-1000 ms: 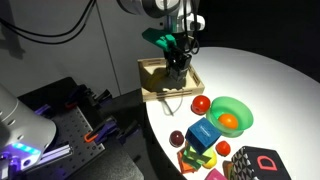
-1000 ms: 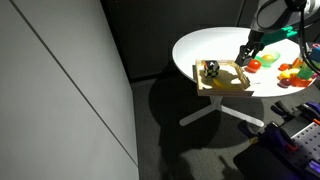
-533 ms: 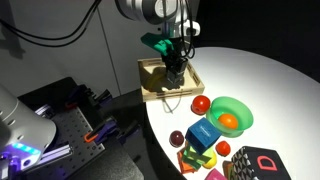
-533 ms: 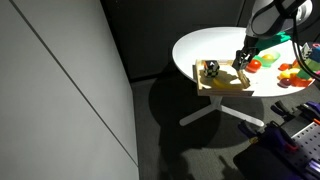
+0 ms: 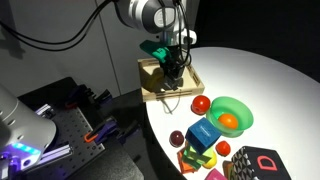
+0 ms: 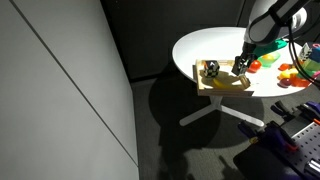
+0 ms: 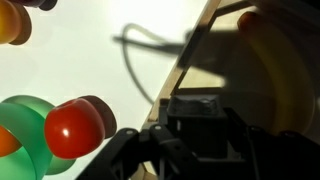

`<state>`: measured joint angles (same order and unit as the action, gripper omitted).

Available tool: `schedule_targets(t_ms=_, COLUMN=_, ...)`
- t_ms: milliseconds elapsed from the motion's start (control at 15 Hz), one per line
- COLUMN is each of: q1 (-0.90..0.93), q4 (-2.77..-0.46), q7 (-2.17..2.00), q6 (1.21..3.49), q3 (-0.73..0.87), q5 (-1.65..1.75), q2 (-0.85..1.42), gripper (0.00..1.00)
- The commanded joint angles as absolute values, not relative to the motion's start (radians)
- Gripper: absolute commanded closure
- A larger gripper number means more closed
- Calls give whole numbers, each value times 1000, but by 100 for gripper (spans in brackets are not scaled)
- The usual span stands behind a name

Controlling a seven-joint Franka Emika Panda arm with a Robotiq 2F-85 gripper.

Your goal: Put the grey, blue and yellow blocks in the box.

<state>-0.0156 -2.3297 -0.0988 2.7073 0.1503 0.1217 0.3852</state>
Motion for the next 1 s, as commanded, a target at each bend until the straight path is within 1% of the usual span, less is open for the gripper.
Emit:
schedule_targets(t_ms=0, q1=-16, q4=-2313, q7=-117, q6=2703, q3=146, q5=113, q2=403, gripper=16)
schedule_targets(t_ms=67, q1=-15, q4=-2313, q7=-117, q6=2699, q3=146, q5=113, q2=403, gripper=10)
schedule_targets(t_ms=133, q1=-16, q4=-2315, q7=-116, q6=2696, q3=146, q5=113, q2=403, gripper=2)
schedule_targets(t_ms=200, q1=-16, q4=-2316, q7=-115, q6=2695, q3=147, q5=113, q2=404, gripper=0)
schedule_targets(t_ms=933, q1=-61, q4=-2320, q7=-91, q6=2621, q3=138, q5=37, q2=350, gripper=0)
